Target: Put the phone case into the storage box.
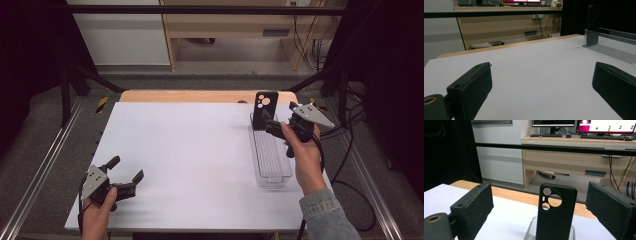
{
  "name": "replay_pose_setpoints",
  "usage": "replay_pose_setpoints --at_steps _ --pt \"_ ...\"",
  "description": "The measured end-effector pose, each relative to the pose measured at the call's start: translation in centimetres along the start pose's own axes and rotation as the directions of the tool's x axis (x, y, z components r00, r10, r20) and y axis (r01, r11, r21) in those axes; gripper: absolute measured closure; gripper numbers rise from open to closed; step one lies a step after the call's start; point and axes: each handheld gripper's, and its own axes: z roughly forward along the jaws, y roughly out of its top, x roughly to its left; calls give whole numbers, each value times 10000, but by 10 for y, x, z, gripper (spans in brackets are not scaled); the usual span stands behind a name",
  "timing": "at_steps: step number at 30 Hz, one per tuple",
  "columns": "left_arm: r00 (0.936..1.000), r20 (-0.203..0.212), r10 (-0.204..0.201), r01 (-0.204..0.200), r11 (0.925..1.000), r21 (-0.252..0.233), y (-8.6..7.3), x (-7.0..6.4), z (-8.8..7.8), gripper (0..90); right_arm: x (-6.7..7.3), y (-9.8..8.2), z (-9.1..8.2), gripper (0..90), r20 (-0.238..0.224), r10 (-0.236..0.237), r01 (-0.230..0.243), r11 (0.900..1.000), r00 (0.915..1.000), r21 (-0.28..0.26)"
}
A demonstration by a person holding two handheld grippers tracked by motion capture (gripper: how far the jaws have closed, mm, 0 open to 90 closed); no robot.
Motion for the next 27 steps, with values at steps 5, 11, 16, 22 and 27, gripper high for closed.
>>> replay_pose_setpoints --at_steps 5,11,16,22,27 --pt "10000 -2 -11 11 10000 -35 0 2 -3 30 -2 0 -5 81 12 -92 92 9999 10000 -64" --pt "10000 20 3 -3 10000 -45 0 4 -7 29 -6 -1 -10 81 38 -68 68 9998 10000 -168" --pt "10000 18 13 -13 10000 -79 0 6 -11 29 -9 -2 -15 81 82 -115 117 9996 9999 -257" --pt "10000 -25 -56 56 9999 -133 0 10 -17 29 -15 -3 -23 89 186 -297 305 9983 9994 -487" --pt "10000 -5 -58 58 9999 -150 0 10 -19 29 -21 -5 -30 89 295 -270 286 9980 9992 -559"
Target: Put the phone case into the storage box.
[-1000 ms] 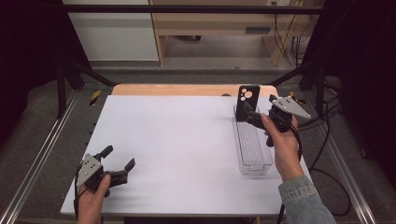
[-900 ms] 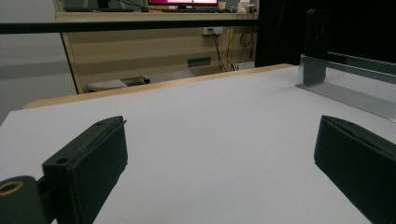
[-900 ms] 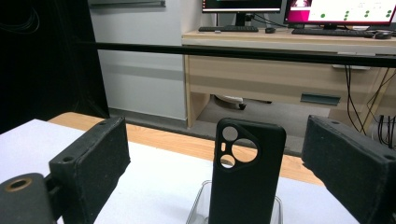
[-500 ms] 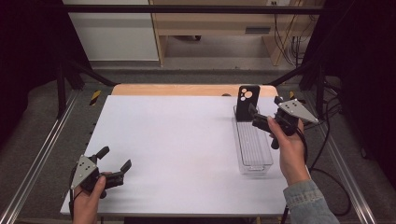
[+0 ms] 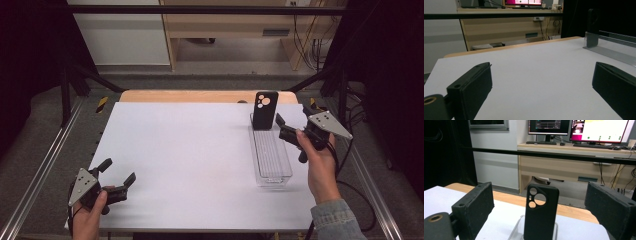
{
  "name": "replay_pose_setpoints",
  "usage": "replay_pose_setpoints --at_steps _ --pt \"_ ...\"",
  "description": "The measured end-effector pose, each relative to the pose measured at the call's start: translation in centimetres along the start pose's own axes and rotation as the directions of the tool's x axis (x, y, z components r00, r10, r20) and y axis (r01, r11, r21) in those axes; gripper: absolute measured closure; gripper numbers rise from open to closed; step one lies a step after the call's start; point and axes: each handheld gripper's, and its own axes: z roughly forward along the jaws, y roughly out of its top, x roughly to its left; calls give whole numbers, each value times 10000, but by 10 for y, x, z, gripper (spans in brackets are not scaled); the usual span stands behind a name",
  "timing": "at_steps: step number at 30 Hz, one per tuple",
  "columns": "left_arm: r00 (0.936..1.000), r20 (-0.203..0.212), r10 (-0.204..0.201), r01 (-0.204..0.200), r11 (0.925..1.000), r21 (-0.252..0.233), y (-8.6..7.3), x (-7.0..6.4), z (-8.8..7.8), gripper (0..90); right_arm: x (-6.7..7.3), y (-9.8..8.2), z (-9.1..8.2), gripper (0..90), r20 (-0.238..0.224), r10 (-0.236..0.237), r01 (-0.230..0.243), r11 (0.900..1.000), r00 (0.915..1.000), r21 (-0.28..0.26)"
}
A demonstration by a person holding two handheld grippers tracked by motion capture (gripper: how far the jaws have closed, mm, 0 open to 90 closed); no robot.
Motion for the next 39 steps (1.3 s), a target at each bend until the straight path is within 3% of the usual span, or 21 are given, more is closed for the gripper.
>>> replay_pose_setpoints --at_steps 19,24,39 --pt "10000 88 -44 43 9999 114 -2 1 0 30 -14 -13 -26 77 64 -343 344 9992 9994 -192" --pt "9996 281 88 -89 9999 61 -2 0 0 29 -16 -15 -31 75 80 -458 460 9986 9989 -262" --pt "9996 268 58 -61 9999 112 -3 0 0 29 -22 -29 -44 70 101 -469 468 9989 9989 105"
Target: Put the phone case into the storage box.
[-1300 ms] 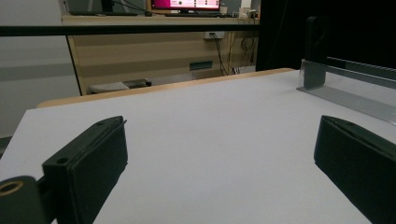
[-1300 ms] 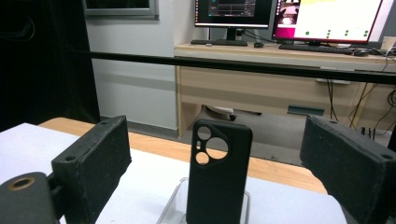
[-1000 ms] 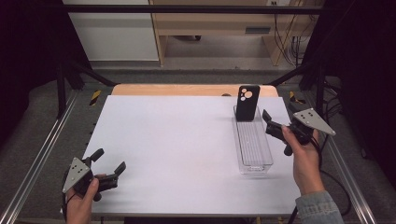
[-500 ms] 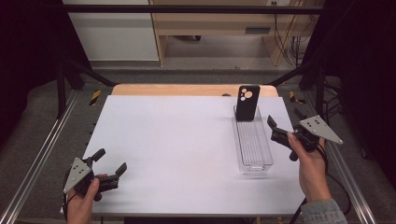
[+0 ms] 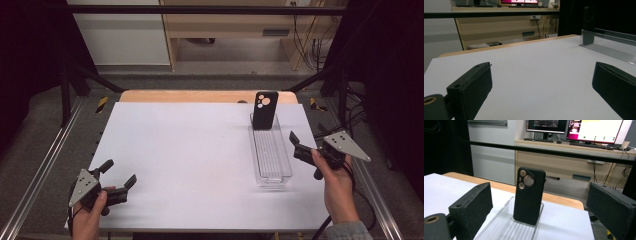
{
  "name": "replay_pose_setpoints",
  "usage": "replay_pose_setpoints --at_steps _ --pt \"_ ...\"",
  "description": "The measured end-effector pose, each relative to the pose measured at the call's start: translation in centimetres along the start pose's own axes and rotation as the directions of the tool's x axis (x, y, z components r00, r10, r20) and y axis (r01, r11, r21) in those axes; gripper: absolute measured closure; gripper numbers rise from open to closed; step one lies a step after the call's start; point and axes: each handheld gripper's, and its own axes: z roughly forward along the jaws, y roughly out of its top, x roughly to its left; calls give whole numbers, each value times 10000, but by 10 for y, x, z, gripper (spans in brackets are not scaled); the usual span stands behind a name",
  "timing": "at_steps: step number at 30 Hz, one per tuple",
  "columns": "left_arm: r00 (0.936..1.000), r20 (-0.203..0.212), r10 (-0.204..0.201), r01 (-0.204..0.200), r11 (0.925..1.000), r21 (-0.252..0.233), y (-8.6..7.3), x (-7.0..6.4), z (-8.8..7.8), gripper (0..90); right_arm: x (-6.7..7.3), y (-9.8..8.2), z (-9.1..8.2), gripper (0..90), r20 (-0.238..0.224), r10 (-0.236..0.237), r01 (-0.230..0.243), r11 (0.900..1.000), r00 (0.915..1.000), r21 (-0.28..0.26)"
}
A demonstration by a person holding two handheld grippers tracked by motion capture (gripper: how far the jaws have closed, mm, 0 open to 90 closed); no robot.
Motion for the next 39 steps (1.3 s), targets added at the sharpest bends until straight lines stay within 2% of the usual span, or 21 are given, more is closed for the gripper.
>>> replay_pose_setpoints --at_steps 17,39 --pt "10000 45 11 -10 10000 -48 1 -1 -1 29 -16 -17 -27 60 -39 270 -270 9996 9996 110" --pt "9999 164 -26 27 10000 -72 1 -3 -2 30 -11 -38 -42 57 -551 281 -269 9994 9981 229"
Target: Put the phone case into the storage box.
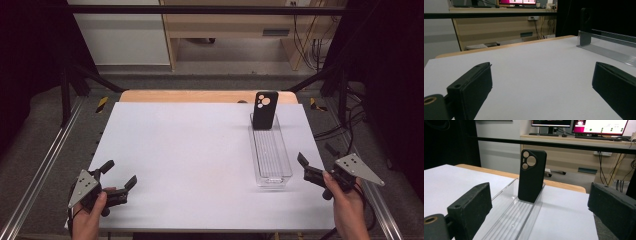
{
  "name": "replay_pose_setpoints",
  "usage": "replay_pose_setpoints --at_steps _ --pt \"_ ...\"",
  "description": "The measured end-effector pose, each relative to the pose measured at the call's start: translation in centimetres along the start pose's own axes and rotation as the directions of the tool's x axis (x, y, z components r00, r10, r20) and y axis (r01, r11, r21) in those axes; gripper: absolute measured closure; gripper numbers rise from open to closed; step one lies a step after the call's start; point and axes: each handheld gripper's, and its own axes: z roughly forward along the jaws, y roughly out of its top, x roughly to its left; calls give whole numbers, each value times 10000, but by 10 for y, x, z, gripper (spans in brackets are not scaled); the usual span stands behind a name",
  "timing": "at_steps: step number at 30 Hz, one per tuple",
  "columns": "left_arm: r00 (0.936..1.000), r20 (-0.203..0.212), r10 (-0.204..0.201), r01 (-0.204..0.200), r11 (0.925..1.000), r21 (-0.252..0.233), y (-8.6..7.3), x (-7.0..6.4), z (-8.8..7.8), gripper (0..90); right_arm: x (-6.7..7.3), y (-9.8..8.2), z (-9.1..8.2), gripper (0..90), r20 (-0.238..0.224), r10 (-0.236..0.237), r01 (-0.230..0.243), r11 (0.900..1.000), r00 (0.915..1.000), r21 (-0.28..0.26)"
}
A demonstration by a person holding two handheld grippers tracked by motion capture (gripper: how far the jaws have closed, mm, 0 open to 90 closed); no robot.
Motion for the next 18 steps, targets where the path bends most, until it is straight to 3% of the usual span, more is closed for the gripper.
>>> replay_pose_setpoints --at_steps 18 --pt "9999 106 -3 3 10000 -11 0 -2 -2 30 12 -15 -4 62 -509 110 -106 9999 9986 88"
